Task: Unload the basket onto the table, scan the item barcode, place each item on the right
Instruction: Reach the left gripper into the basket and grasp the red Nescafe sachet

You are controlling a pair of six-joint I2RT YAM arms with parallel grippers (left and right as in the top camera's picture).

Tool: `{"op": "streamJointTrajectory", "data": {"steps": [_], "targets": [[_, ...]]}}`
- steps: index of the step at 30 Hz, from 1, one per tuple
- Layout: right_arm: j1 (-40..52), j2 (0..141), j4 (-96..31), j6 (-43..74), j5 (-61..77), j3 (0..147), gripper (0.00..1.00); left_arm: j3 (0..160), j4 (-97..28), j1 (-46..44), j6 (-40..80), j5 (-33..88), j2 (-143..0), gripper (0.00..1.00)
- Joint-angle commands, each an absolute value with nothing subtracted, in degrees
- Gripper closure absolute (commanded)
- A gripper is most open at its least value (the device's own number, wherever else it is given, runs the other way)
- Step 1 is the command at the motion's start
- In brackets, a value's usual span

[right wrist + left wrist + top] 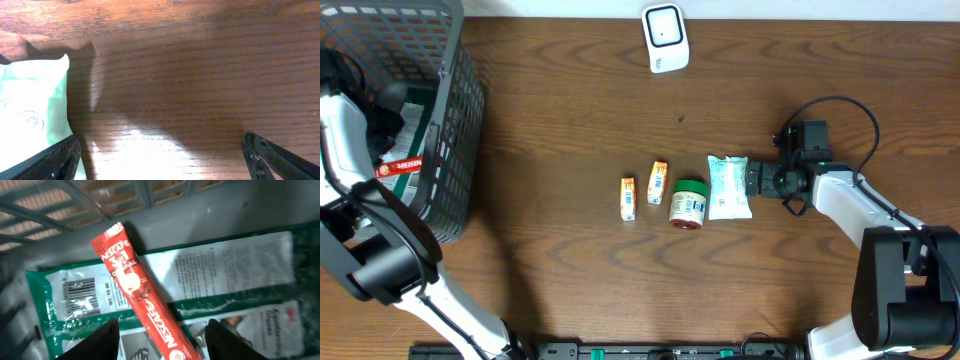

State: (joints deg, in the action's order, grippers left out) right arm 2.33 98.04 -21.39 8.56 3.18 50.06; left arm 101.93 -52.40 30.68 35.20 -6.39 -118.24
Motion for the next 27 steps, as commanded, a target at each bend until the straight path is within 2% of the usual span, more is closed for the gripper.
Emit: {"op": "streamJointTrajectory", "data": {"steps": [1, 16, 25, 27], "targets": [[2.35, 98.59, -21.32, 8.54, 3.29, 49.76, 0.01, 102.45, -52.45, 30.96, 37.21, -6.92, -121.01, 0.44], [2.35, 98.59, -21.39, 8.54, 3.29, 49.76, 0.01, 98.08, -49.91, 32.08, 37.41, -7.16, -125.32, 0.44], [2.35, 98.59, -21.41, 8.56, 3.29, 49.76, 0.01, 98.37, -48.58, 32.14, 36.14, -7.14, -124.49, 0.91], [2.33, 98.59, -21.39, 8.54, 3.29, 49.76, 0.01, 99.55, -49.04, 32.14, 35.35, -7.14, -122.91, 0.93]]}}
